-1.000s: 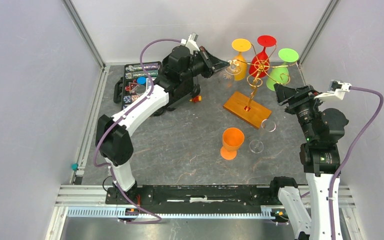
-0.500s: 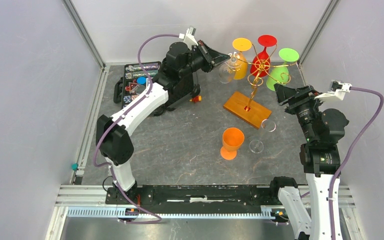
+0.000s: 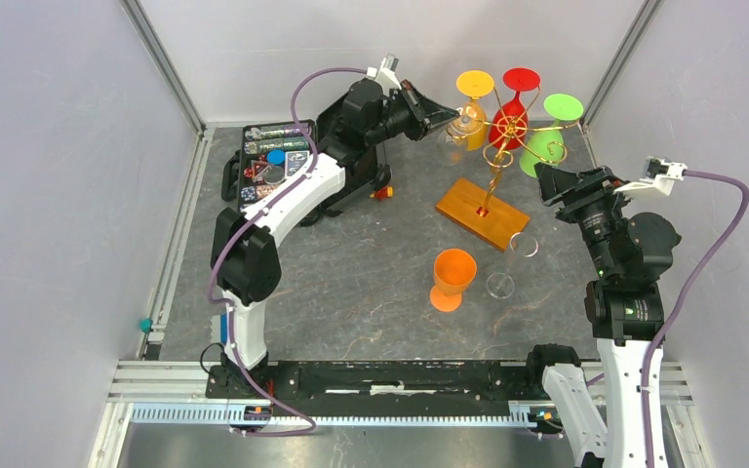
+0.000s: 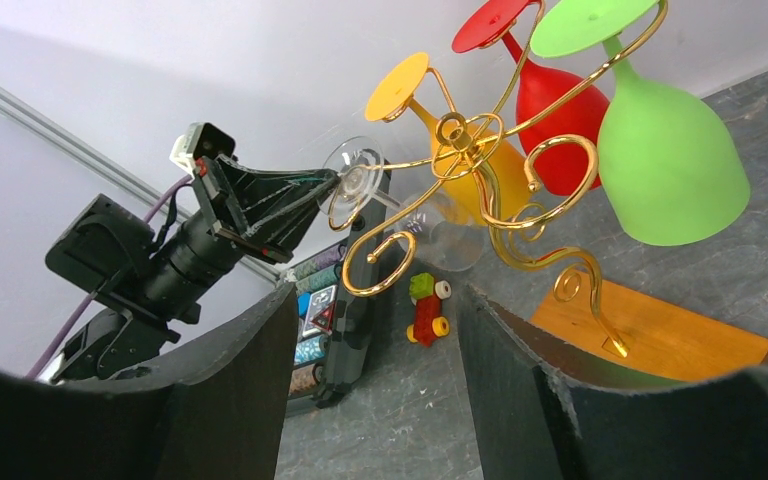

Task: Take the wine glass off the wine glass rack

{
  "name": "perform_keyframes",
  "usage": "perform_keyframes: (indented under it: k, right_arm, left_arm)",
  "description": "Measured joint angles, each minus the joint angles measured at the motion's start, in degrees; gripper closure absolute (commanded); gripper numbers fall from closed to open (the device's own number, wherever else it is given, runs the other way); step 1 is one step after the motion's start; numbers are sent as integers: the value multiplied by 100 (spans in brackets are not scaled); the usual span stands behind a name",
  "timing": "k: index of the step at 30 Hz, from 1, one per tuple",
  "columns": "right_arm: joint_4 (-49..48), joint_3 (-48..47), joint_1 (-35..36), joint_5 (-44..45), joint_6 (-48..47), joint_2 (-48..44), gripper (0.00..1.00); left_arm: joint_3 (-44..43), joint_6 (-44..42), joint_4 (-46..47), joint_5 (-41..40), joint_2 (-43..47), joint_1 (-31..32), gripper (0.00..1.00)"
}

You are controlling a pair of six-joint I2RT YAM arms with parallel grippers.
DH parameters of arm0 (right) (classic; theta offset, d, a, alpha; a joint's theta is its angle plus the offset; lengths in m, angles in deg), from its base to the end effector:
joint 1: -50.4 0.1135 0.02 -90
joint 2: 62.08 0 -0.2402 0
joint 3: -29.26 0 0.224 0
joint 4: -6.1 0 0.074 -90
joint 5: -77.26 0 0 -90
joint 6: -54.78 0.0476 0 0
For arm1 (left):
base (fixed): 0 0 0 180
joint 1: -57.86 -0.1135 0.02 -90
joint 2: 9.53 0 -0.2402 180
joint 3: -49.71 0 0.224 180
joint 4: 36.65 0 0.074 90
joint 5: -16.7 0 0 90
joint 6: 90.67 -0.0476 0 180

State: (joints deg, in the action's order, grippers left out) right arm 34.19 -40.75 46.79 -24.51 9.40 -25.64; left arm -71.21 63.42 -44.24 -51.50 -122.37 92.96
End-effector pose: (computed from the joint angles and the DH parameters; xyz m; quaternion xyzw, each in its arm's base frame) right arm 0.1338 0.0013 0.3916 0.2041 0.6416 0.3225 0.6654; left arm 0.3606 -0.2751 0.3674 -0.0430 0.7030 -0.6173 0.3506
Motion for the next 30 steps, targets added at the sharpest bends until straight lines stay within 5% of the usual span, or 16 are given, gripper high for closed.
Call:
perform_keyframes:
  k: [14, 23, 30]
  right_arm:
    - [-44, 26, 0, -7, 7, 9, 32]
    - [-304, 210, 0, -149, -50, -33, 11]
    - [-907, 446, 0, -529, -402, -164, 7]
  left_arm:
    - [-11, 374, 339, 800, -94, 20, 98]
    - [201, 525, 407, 1252, 260, 28, 98]
    - [763, 544, 496, 1377, 1008, 22, 98]
